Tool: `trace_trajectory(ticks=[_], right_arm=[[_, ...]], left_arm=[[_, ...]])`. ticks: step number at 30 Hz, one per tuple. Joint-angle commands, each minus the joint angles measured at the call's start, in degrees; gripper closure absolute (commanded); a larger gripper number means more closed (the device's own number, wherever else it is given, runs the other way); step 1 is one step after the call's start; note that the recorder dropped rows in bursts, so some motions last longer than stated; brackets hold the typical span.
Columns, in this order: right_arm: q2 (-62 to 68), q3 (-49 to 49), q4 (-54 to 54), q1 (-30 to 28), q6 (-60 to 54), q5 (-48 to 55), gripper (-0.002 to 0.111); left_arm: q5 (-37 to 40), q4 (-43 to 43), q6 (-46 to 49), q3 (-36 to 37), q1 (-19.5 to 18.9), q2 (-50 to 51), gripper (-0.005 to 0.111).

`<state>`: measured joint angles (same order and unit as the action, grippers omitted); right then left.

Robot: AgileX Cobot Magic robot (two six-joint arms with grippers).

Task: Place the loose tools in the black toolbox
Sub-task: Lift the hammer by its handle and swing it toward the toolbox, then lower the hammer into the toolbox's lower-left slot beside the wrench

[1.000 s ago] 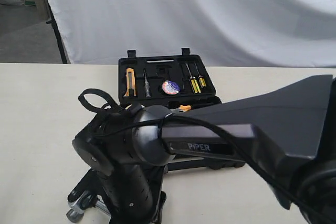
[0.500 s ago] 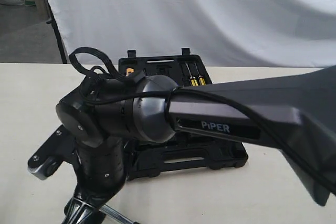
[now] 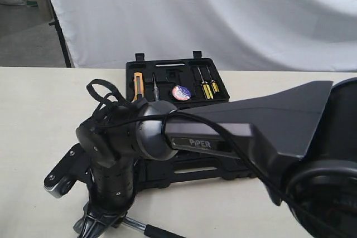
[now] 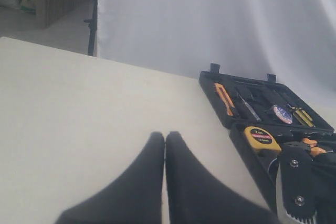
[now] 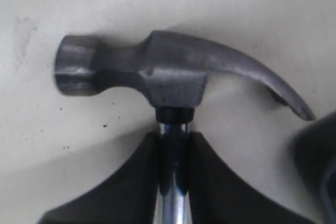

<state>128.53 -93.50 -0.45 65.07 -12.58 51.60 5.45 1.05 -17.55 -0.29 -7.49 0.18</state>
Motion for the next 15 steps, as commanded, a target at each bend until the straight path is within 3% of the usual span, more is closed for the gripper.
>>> trace_trajectory(ticks=[1,15], right_arm=[[-1.4,0.2,0.5,-0.1,-1.9,-2.9,0.109],[-11.7,0.2,-2.0,-2.9,-3.8,-1.0,0.109]], left_arm=[[-0.4,0.3,-0.3,-0.2,-1.5,-0.2,0.106],[-0.4,0.3,-0.3,-0.2,-1.5,-0.2,0.106]])
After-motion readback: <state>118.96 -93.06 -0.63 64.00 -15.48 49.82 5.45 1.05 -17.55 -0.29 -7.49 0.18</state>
